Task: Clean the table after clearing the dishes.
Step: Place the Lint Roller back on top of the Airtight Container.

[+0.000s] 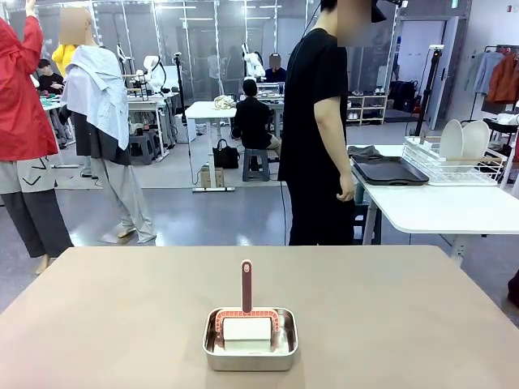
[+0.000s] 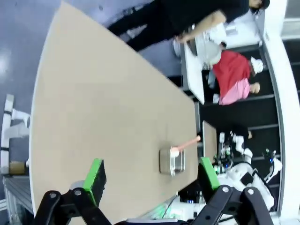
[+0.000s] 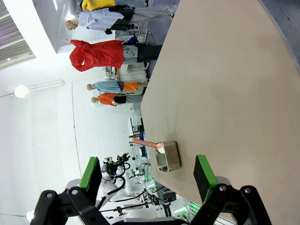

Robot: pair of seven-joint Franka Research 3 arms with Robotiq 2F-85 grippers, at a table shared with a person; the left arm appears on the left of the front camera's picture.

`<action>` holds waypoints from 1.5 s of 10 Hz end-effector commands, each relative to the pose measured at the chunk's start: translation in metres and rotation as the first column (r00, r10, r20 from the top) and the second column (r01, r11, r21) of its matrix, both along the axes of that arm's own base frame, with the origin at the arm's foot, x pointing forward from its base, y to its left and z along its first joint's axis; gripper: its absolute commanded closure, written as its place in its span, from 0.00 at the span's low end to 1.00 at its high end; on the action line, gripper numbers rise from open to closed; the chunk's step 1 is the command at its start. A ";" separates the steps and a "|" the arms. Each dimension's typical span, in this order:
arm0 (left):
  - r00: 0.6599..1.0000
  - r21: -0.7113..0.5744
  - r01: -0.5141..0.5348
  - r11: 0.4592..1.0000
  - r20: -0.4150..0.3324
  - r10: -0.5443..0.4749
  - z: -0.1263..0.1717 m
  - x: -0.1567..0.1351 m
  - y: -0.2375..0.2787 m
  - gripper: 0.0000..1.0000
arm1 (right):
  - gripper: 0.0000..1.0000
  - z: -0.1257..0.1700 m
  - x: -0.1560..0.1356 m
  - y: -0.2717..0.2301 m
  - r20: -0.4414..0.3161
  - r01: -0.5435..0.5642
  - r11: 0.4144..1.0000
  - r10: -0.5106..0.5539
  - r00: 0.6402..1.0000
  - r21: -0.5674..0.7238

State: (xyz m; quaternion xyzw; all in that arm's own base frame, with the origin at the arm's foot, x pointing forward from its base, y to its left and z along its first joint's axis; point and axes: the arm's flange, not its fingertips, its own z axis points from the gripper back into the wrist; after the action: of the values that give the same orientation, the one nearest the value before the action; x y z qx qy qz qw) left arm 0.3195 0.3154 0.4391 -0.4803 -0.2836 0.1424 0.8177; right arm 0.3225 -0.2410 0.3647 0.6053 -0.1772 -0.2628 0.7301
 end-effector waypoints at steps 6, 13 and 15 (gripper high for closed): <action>0.999 -0.001 -0.042 0.999 0.014 0.042 -0.003 0.001 0.001 0.00 | 0.00 0.002 -0.003 -0.001 0.006 -0.012 1.000 0.012 1.000 -0.002; 0.999 -0.001 -0.042 0.999 0.014 0.042 -0.003 0.001 0.001 0.00 | 0.00 0.002 -0.003 -0.001 0.006 -0.012 1.000 0.012 1.000 -0.002; 0.999 -0.001 -0.042 0.999 0.014 0.042 -0.003 0.001 0.001 0.00 | 0.00 0.002 -0.003 -0.001 0.006 -0.012 1.000 0.012 1.000 -0.002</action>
State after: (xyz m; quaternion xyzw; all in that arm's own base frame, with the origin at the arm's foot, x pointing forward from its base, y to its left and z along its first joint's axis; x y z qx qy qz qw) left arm 0.3260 0.3135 0.4324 -0.4735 -0.3039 0.1621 0.8107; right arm 0.3225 -0.2410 0.3647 0.6054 -0.1771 -0.2628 0.7301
